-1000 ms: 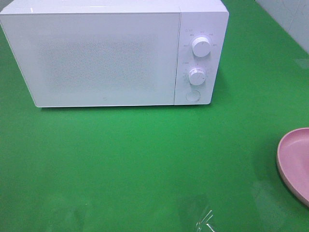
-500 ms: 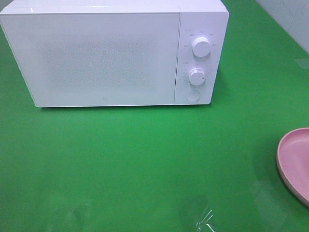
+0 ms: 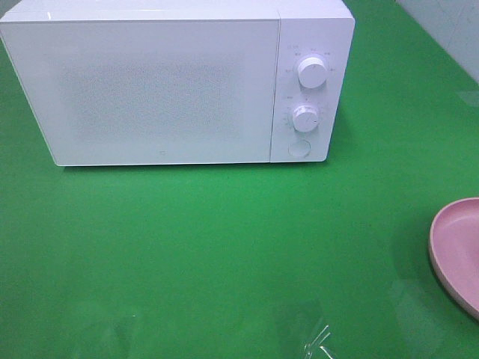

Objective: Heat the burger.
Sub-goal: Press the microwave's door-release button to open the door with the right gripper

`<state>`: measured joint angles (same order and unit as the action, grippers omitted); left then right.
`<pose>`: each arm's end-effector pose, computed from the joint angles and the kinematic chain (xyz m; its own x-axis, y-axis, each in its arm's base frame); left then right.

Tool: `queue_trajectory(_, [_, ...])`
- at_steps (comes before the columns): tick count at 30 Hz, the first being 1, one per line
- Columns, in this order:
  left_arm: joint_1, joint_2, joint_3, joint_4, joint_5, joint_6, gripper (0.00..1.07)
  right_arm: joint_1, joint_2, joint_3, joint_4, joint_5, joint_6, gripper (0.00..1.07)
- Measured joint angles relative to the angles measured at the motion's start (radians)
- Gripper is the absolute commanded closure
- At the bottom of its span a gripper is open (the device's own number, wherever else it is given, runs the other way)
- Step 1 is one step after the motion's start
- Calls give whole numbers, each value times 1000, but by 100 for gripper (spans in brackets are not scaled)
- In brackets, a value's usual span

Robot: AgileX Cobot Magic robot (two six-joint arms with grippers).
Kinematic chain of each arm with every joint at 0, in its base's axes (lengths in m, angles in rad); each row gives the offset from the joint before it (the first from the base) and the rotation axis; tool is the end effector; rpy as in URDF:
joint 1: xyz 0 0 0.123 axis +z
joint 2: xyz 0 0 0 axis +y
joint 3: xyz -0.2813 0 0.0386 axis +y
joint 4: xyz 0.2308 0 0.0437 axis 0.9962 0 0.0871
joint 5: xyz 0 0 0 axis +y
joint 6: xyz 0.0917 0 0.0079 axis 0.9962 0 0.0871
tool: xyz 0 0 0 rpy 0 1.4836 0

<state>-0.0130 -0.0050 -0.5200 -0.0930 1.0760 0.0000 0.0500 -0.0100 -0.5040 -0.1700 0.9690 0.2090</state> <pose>-0.0217 -0.0072 0.2727 -0.4491 -0.0383 -0.8927 0.0663 0.9949 -0.0760 -0.0163 -0.0137 0.2780 -0.3415 0.0938 -0.9352 0.1198 0.9912 0.0557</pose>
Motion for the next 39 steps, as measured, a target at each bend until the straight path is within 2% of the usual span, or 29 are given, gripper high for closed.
queue_trajectory(8, [0,0,0,0,0,0,7,0,33,-22,0,-68,2,33])
queue_trajectory(10, [0,0,0,0,0,0,7,0,102,-22,0,-116,3,33])
queue_trajectory(20, [0,0,0,0,-1,0,7,0,219,-22,0,-270,3,33])
queue_trajectory(22, [0,0,0,0,-2,0,7,0,283,-22,0,-339,3,33])
queue_trajectory(37, [0,0,0,0,-3,0,7,0,471,-22,0,-509,3,33])
queue_trajectory(39, [0,0,0,0,-3,0,7,0,538,-22,0,-562,3,33])
